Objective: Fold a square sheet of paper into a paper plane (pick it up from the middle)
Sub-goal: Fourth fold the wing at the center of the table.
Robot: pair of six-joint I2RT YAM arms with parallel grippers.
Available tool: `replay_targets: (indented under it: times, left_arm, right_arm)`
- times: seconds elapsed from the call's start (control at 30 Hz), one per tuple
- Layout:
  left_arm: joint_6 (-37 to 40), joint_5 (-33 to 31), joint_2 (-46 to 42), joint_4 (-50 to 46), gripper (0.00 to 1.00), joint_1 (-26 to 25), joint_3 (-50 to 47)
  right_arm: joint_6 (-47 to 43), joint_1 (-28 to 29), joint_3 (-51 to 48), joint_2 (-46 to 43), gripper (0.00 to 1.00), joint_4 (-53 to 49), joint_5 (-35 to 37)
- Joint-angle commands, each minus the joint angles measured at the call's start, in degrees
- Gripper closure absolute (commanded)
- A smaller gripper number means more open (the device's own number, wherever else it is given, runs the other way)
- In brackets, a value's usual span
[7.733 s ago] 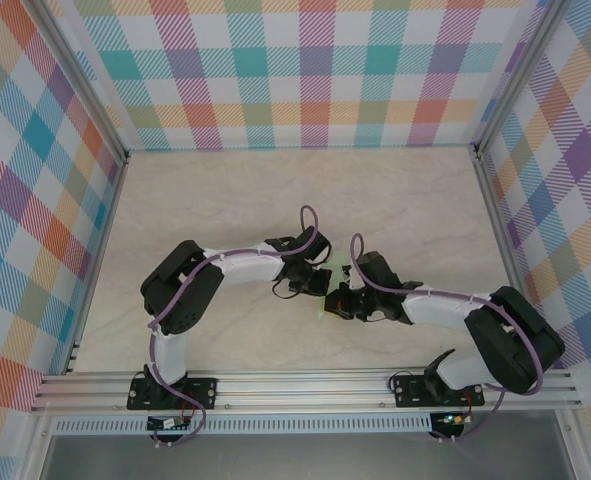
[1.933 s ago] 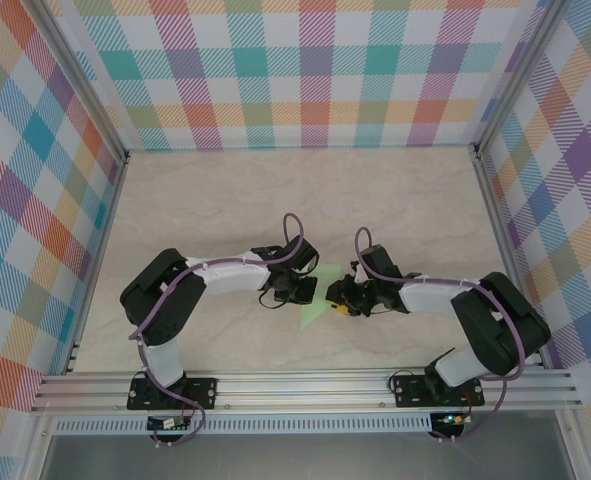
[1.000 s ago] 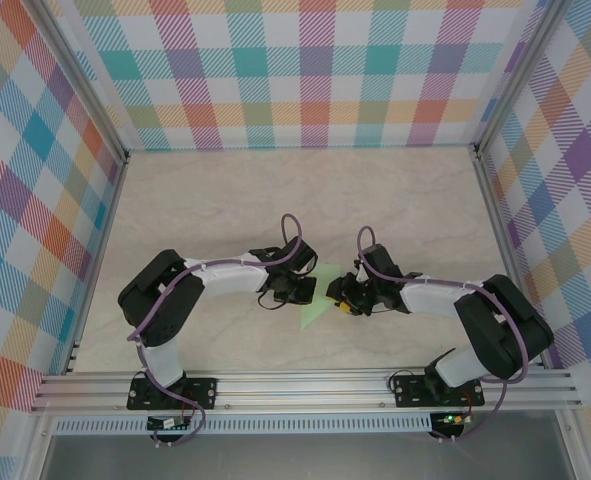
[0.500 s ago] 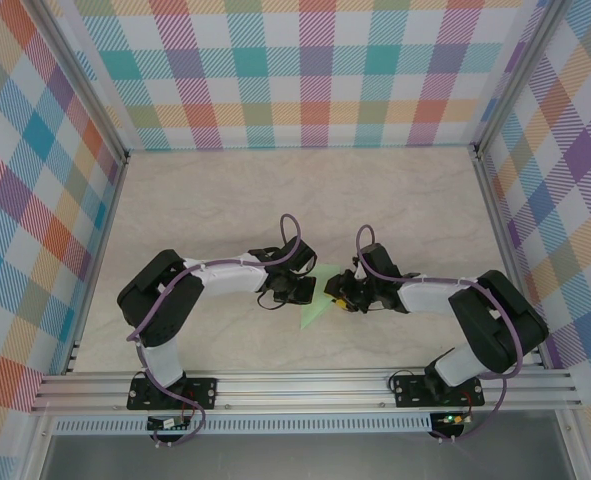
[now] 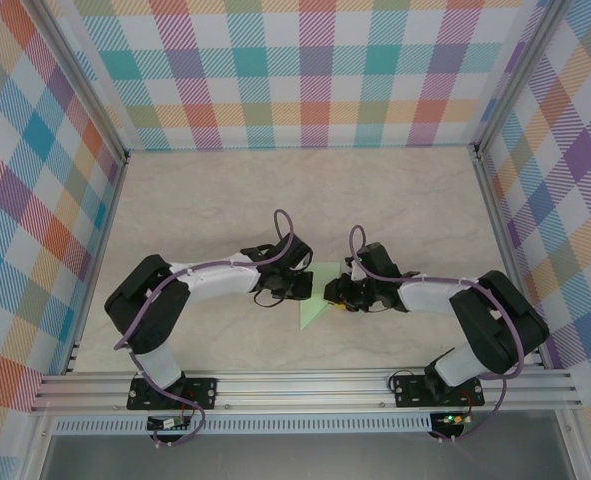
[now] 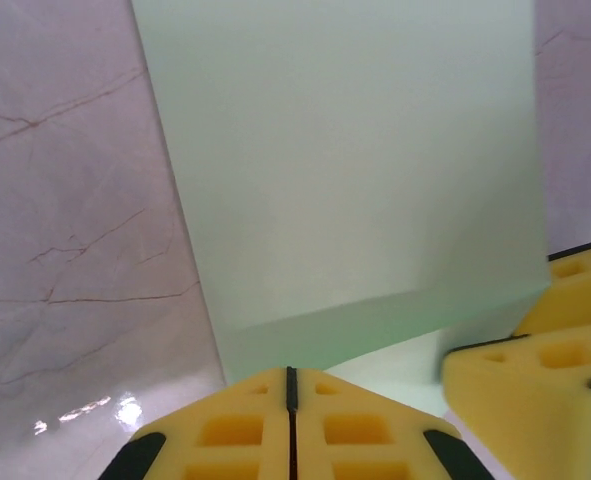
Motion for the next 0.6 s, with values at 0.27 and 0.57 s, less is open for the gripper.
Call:
replay_targets:
  times: [0.27,0.57]
  left_arm:
    - [-4.3,-5.4,-9.9,-0.4,0.8,-3.1,-5.1]
    - [-7.5,-18.6,-8.9,-1.3,0.63,-14.4,-6.5]
  right_arm:
    - [-4.6,0.2,3.7,4.0,0.84,-1.4,-3.4]
    - [-2.4,0.2,4.6,3.4,0.92,-2.5,-4.5]
